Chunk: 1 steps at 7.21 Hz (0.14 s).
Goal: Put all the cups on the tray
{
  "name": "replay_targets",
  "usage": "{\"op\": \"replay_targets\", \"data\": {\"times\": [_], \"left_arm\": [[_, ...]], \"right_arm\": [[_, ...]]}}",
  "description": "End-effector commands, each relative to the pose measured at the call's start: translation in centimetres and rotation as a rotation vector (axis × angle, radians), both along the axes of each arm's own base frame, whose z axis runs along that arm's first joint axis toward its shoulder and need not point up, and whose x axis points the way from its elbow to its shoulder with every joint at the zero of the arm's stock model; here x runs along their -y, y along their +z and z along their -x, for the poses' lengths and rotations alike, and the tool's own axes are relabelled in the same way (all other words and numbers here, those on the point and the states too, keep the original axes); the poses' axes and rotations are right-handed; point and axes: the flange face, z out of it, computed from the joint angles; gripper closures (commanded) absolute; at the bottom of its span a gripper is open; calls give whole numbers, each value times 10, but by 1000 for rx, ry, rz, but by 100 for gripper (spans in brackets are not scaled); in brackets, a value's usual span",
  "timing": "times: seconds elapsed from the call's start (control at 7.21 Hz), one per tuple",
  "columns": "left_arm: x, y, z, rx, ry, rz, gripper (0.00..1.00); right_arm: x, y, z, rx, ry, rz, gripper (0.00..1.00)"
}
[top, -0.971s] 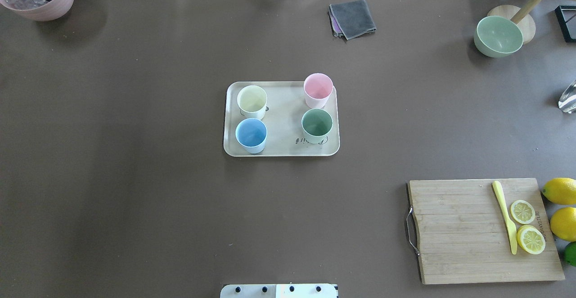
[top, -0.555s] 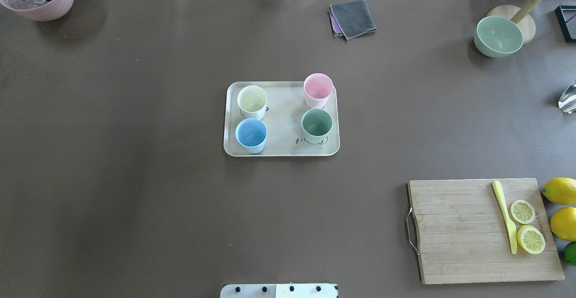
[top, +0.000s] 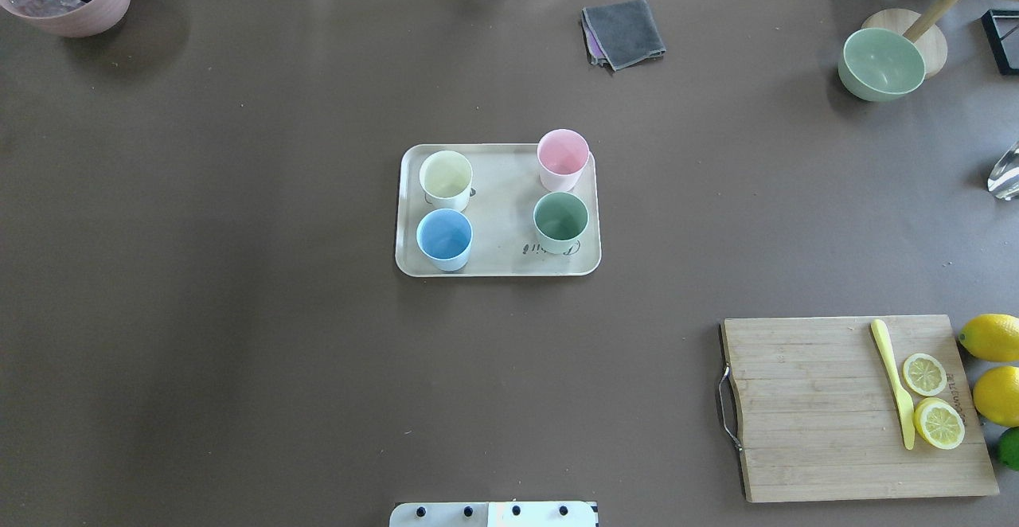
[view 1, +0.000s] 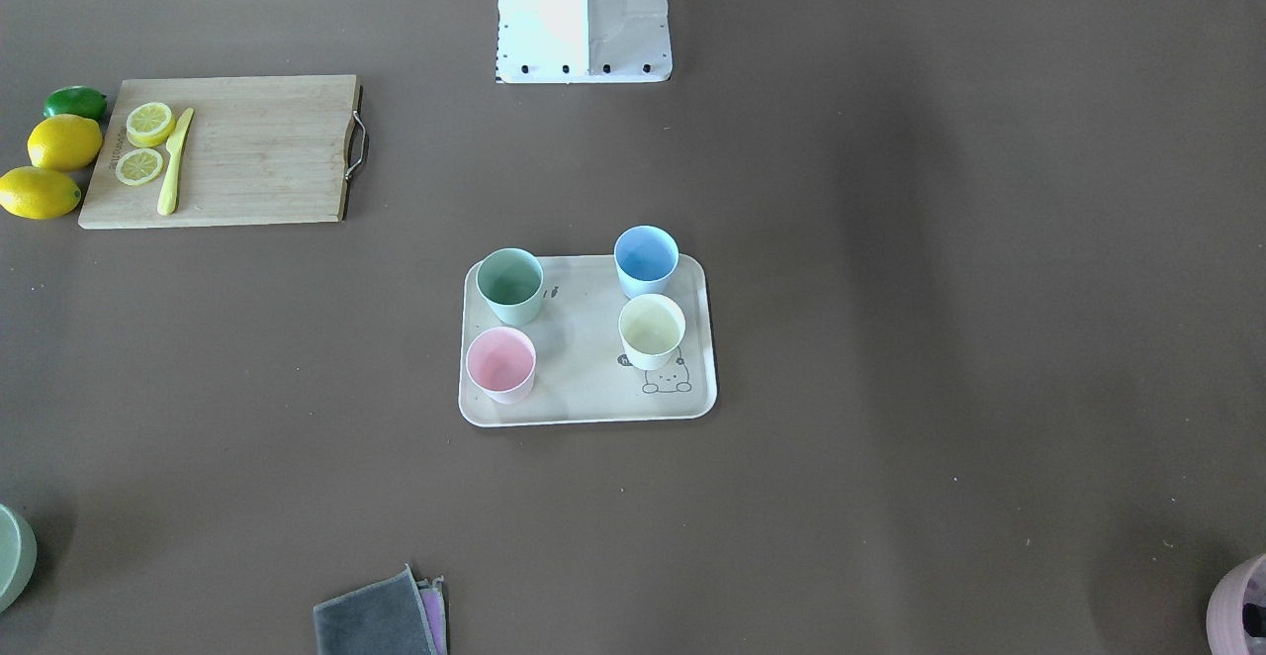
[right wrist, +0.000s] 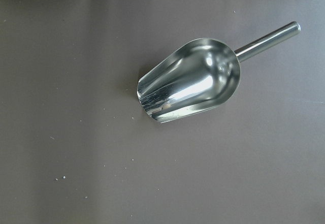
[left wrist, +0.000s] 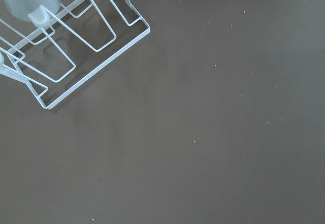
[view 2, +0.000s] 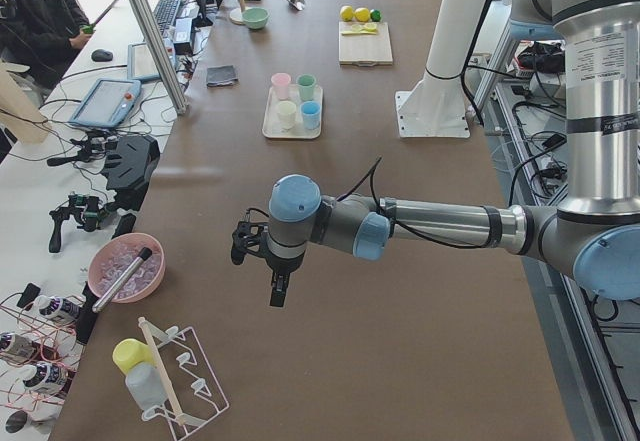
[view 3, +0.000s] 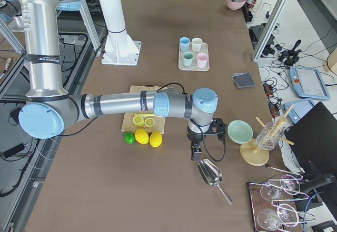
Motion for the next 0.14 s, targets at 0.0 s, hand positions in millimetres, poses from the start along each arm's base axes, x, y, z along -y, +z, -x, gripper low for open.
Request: {"op": "replay_targets", "data": {"times": [0.0], "left_arm": [[2, -1, 0, 0, 1, -4, 2]], "right_arm": [[-1, -3, 0, 1, 0, -4, 0]]}}
